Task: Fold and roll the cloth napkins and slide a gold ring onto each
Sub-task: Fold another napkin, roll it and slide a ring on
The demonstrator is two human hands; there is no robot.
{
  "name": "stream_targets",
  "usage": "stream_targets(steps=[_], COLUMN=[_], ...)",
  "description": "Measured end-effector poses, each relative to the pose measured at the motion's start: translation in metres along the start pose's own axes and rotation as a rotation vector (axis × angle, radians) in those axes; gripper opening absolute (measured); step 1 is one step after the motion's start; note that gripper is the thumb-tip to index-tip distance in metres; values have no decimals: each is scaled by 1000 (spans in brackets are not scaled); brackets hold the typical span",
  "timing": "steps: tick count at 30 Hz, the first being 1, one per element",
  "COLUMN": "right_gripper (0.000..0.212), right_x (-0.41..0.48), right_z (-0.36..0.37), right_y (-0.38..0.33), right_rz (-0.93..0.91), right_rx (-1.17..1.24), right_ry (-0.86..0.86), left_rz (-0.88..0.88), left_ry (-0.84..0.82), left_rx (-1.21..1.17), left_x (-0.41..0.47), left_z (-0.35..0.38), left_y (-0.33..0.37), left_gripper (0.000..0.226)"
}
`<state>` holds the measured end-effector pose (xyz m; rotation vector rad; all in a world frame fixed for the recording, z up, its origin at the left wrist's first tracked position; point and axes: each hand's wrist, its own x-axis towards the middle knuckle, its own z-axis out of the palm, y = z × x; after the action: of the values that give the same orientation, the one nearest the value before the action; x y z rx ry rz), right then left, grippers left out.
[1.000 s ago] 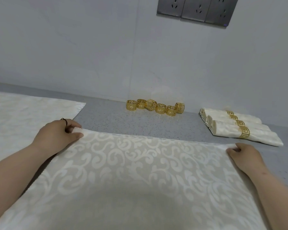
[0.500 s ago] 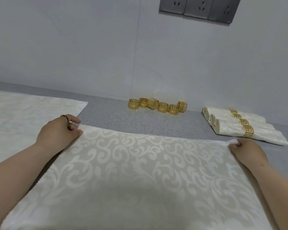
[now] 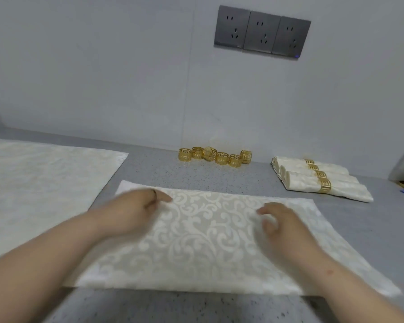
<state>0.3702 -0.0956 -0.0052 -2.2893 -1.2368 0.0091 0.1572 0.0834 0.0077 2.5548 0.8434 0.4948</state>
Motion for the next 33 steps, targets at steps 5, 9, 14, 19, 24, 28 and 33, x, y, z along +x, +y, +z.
stream_targets(steps=[5,9,14,19,24,28,33], right_gripper=[43,46,64,55,56,58,58], right_x=[-37,-45,-37,-31,-31,-36,-51], right_z=[27,40,19,-11,-14,-10,-4], right_y=[-58,-56,-21,28,40,33,24], right_rz=[-250,-229,-150,55,140,184,221], right_rx=[16,-68,-215,-278,-330,-357,-381], right_ry=[-225,-361,-427,-342,-347,-382,-359], left_rz=[273,238,170,6,-218,-357,-453], left_ry=[-268,-396,-413,-357,-266,-201,21], left_rx=[216,315,295,329,432,465,563], left_x=[-56,-69,-71,-72,-76,-78,-83], left_z=[49,57,50,34,16,12,7], left_y=[56,47,41,18,-6,-15,-17], left_gripper=[95,123,131,141,64,68,58])
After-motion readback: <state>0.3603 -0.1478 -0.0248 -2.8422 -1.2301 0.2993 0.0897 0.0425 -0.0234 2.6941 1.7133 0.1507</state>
